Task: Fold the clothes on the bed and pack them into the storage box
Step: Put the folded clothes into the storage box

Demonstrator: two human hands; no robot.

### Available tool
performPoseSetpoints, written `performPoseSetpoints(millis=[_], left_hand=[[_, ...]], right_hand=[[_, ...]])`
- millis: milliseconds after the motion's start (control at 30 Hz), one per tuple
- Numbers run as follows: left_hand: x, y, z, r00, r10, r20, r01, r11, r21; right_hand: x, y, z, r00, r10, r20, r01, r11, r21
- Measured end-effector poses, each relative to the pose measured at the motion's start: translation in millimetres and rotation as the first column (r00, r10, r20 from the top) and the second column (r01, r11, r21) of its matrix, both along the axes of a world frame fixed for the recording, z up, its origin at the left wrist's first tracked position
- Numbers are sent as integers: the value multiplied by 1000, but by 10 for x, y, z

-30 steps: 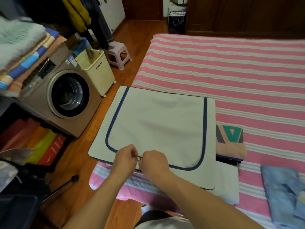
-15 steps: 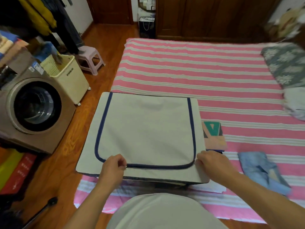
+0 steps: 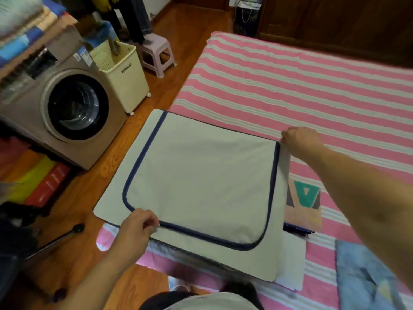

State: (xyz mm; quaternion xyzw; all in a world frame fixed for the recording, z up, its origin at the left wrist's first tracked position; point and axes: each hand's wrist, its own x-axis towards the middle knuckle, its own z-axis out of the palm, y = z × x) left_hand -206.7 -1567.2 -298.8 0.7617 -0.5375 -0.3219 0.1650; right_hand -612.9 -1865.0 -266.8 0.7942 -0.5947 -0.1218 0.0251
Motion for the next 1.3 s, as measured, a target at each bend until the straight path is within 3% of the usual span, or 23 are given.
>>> performPoseSetpoints(millis=[100, 133, 200, 233, 300, 367, 433, 533, 700, 867, 967, 1100, 1200, 1300], left_hand=[[-14, -21, 62, 999, -24, 23, 23, 999, 25], [12, -23, 102, 998, -36, 46, 34, 998, 44], [51, -30, 162, 995, -24, 99, 18, 998, 65], [60, -46, 187, 993, -3, 118, -6, 997, 74], [49, -74, 234, 978, 14, 208, -41, 991, 127], [11, -103, 316, 956, -32, 292, -17, 986, 164], [-67, -147, 361, 954, -55, 295, 18, 992, 128], [-10, -146, 374, 967, -76, 243, 54, 994, 95], [146, -115, 317, 986, -1, 165, -5, 999, 37], [847, -324, 409, 948, 18, 319, -28, 999, 25], [1192, -697, 517, 905, -143, 400, 142, 989, 34], [1290, -1554, 540, 767, -420, 484, 466, 884, 29], [1238, -2417, 444, 657, -472, 588, 595, 803, -21], [1111, -3170, 358, 635, -458, 622, 623, 780, -63]], right_hand=[[129, 11, 22, 997, -62, -47, 60, 997, -55], [265, 120, 19, 997, -82, 3, 82, 990, -114], [657, 525, 32, 962, -64, 265, 104, 985, -141], [917, 801, 9, 925, -16, 379, 43, 997, -62], [1470, 1440, -44, 833, 129, 538, -231, 965, 126], [1999, 2071, -217, 744, 299, 598, -455, 882, 125], [2298, 2415, -389, 728, 369, 578, -490, 870, 61], [2514, 2549, -463, 730, 261, 632, -341, 940, 7], [2564, 2549, -469, 713, 260, 652, -310, 950, -40], [2533, 2530, -418, 694, 176, 698, -294, 954, 51], [2545, 2441, -343, 693, 129, 710, -336, 928, 159], [2502, 2265, -159, 696, -27, 717, -321, 882, 345], [2456, 2143, 91, 661, -180, 729, -276, 844, 459], [2421, 2069, 364, 642, -284, 712, -269, 787, 556]])
